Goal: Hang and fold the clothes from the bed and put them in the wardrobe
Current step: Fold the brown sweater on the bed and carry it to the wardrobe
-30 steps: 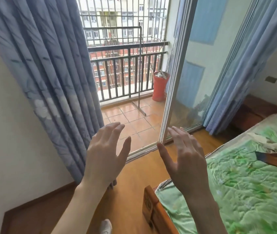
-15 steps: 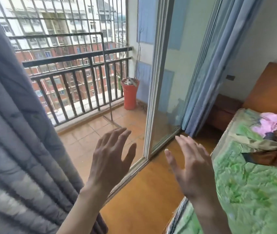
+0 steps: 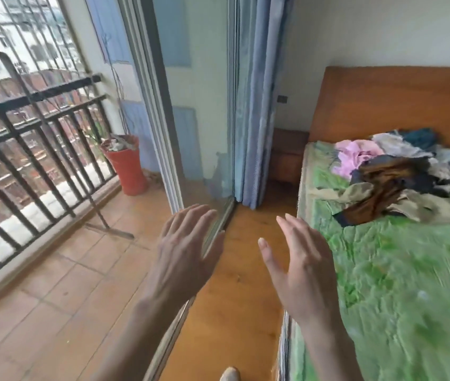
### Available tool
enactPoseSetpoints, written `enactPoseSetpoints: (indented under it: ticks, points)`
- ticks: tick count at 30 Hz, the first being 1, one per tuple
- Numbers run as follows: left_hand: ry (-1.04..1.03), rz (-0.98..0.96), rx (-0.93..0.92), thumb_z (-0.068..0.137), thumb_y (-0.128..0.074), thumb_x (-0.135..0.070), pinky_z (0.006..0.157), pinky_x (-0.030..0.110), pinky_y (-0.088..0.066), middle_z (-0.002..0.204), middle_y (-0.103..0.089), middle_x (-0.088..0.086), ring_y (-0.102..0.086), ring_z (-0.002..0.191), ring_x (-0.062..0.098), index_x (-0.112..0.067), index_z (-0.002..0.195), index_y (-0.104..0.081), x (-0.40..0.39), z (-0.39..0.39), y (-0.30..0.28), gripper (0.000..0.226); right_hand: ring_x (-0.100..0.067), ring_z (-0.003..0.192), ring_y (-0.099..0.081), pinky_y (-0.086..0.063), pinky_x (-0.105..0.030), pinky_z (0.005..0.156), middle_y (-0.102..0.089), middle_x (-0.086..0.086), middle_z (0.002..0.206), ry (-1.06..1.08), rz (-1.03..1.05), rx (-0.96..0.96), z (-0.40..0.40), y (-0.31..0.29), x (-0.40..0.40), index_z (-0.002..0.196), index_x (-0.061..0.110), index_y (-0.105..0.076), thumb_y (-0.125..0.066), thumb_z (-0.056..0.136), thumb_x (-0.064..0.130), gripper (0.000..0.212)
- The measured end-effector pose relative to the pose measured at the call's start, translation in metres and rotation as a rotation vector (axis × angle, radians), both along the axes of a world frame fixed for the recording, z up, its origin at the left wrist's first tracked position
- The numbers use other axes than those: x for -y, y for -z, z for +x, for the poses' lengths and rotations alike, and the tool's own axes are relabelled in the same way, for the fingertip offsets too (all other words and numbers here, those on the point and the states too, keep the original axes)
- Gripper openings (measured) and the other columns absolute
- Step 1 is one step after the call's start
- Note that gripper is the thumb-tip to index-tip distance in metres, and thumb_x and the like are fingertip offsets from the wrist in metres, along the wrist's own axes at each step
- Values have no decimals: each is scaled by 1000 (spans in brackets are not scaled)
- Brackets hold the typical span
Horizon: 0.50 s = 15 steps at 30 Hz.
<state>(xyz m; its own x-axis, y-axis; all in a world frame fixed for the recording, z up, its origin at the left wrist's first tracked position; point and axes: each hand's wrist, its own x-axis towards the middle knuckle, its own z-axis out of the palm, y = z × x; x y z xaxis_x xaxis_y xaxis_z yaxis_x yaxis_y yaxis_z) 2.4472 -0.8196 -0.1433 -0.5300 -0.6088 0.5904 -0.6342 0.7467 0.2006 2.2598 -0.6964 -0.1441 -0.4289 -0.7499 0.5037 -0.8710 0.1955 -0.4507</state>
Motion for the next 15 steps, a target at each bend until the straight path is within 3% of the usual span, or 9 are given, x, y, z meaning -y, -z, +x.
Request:
enactPoseSetpoints:
  ticks: [6, 15]
  points:
    - [178, -10, -2, 108, -54, -41, 112, 43, -46, 143, -62, 1, -56, 135, 23, -14, 141, -62, 108, -72, -5, 43, -25, 139, -53, -46, -50, 112, -60, -8, 147, 154, -54, 40, -58, -1, 86, 143, 9, -60, -53, 105, 49, 55]
    - [309, 9, -58, 107, -55, -35, 114, 43, -44, 140, -65, 5, -57, 135, 26, -10, 137, -65, 211, -164, -6, 40, -23, 142, -51, -43, -44, 115, -57, -5, 151, 261, 14, 19, -131, -12, 168, 147, 9, -56, -56, 103, 46, 58]
